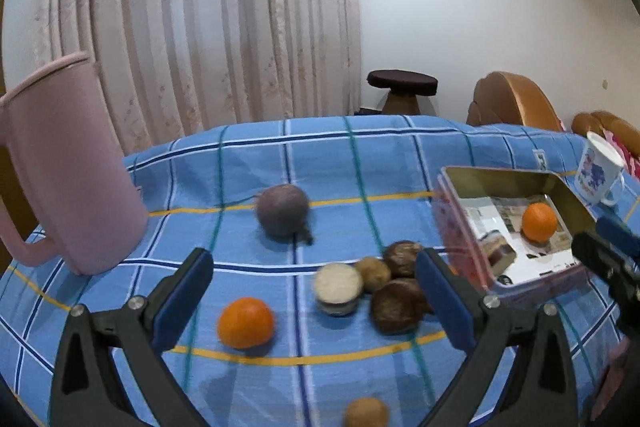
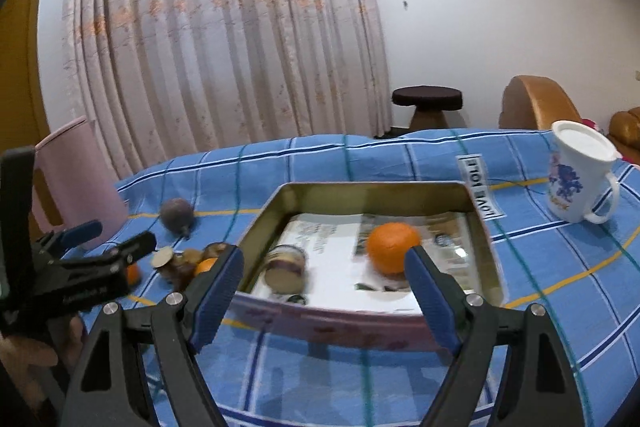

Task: Organize fruits
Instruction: 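Grasp the small brown kiwi-like fruit with the right tool, then grasp an orange with the left tool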

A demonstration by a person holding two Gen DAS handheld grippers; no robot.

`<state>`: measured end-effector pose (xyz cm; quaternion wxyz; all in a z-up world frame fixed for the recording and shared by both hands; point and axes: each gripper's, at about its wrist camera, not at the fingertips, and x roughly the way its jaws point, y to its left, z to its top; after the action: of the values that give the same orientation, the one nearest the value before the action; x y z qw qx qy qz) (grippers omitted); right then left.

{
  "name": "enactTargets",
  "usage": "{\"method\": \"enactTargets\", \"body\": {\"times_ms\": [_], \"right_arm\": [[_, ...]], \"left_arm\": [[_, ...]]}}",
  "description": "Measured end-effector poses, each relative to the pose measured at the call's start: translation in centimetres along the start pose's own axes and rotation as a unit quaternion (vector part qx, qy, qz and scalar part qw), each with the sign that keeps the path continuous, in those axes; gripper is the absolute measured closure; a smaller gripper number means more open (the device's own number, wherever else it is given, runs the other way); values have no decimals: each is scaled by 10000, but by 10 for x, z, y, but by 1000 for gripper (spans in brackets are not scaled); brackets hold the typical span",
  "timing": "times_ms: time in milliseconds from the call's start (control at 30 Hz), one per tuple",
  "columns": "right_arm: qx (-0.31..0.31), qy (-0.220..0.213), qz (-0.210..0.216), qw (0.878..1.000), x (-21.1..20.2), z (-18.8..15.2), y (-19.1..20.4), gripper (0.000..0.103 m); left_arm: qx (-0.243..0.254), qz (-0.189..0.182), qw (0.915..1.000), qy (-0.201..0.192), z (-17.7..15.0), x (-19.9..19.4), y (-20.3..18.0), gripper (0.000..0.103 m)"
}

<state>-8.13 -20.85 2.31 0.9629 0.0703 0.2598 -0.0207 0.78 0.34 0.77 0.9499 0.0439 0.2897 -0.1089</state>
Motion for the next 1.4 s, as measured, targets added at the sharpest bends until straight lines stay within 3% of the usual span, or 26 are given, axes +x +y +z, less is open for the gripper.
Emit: {"method": "enactTargets", "body": {"times_ms": [200,367,433,567,733,767,933,1000,1233,1400], "right_arm": [[-234,252,456,9984,6,-7,32,19],[-668,499,940,9921,11,-19,70,20],[-809,619,1135,9883,13,-22,84,22],[-1146,948,1461,9780,20,-31,119,37],[-1376,1366,1667,9668,36,-40,146,37],[-1434,1442,1618,9656,38,-42,150,38],[-1460,1863,1547,9592,56,-47,156,58],[-1461,1989,1598,9558,61,-49,157,73],[-1492,2055,1683,9525,61,-49,156,76],[-1218,1756,1455,9660,53,-38,134,76]], "left_arm": [[-350,59,9994,40,5,0,46,0],[-346,151,9991,193,2,5,69,0],[-314,206,9989,268,1,8,75,0],[-338,264,9986,324,0,10,88,0],[-314,204,9982,458,-2,13,96,0],[-289,192,9983,473,-3,12,96,0],[-116,168,9981,575,-4,14,93,0],[-104,83,9981,598,-4,14,92,0],[264,-387,9955,824,-11,19,73,0],[451,-279,9938,976,-16,29,64,4]]}}
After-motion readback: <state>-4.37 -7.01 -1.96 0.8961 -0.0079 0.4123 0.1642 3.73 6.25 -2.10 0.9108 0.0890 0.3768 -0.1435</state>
